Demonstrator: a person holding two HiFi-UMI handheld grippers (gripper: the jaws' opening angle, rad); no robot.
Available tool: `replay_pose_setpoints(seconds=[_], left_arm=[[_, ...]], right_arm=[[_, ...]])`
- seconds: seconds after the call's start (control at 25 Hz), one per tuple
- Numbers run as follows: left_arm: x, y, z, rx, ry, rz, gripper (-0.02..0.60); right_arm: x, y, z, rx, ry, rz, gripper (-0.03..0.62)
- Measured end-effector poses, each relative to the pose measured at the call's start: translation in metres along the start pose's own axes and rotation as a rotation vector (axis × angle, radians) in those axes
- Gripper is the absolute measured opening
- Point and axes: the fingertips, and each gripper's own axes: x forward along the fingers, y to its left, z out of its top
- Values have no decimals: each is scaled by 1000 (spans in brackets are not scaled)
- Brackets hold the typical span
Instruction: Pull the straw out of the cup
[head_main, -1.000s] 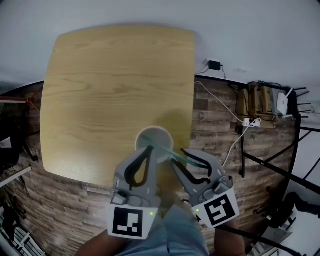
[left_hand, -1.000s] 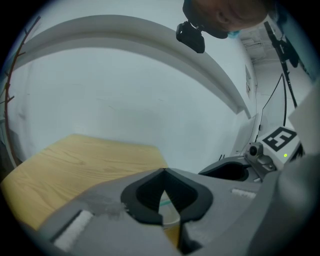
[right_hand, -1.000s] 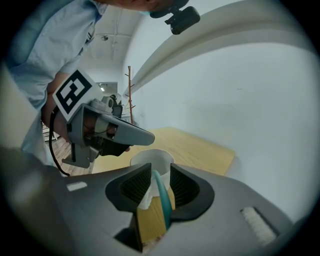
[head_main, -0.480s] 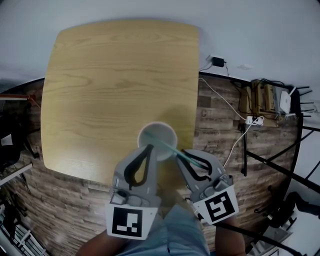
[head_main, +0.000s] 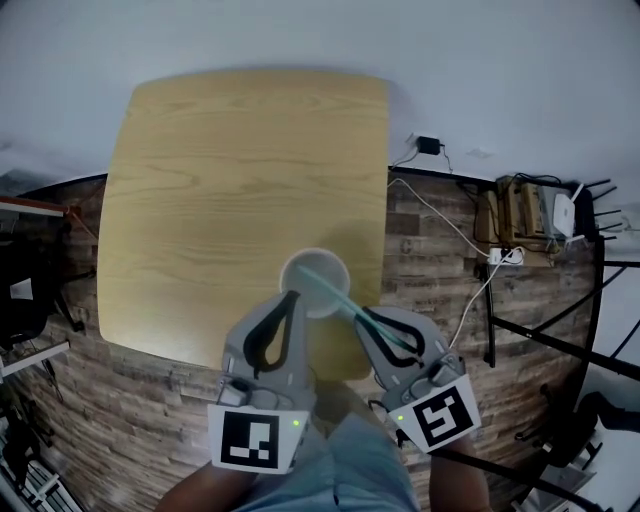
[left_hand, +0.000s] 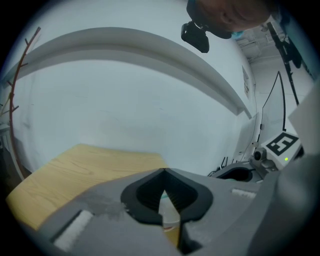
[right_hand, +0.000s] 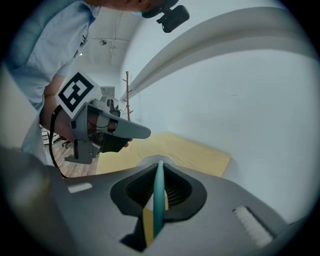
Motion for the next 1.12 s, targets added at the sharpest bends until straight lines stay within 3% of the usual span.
replay_pose_setpoints(seconds=[0.64, 1.12], left_arm=[[-64, -21, 112, 155, -279, -1, 20], [-90, -33, 176, 223, -444, 30, 20]], right_arm=[[-61, 16, 129, -50, -332, -111, 38], [-96, -5, 208, -53, -462, -278, 37]])
